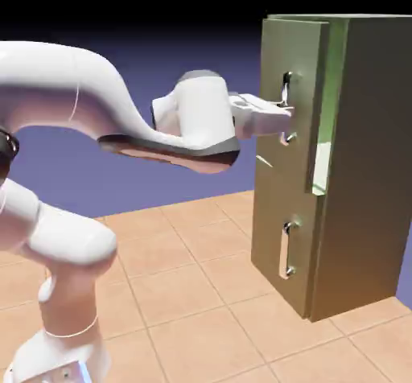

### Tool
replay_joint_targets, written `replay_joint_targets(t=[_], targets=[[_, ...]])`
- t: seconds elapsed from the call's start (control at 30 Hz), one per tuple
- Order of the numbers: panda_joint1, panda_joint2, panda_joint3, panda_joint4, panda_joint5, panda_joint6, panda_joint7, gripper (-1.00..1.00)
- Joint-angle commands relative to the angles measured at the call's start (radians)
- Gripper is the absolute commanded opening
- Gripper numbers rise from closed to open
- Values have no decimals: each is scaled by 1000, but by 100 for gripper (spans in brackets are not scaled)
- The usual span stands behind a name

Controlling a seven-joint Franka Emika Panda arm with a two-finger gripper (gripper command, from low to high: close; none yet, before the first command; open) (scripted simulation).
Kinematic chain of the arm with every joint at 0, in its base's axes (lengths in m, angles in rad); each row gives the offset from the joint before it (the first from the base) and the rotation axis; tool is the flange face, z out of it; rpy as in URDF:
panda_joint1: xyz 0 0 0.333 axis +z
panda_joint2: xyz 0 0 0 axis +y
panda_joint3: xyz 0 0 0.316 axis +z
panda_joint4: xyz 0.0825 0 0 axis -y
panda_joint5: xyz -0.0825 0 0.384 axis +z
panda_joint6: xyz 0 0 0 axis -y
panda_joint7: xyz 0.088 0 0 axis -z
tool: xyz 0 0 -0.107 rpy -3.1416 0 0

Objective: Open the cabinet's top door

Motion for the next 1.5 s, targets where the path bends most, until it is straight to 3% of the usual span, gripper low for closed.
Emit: replay_joint_targets(t=[0.0, 0.23, 0.77, 1.13, 1.47], targets=[[-34, 1, 36, -12, 25, -8, 2, -100], [-232, -31, 279, -97, 245, -86, -38, -100], [-755, -136, 790, -148, 622, 38, -37, -100], [-693, -223, 1017, -181, 1099, -303, -279, -100], [-738, -151, 1323, -18, 1424, -738, -342, -100]])
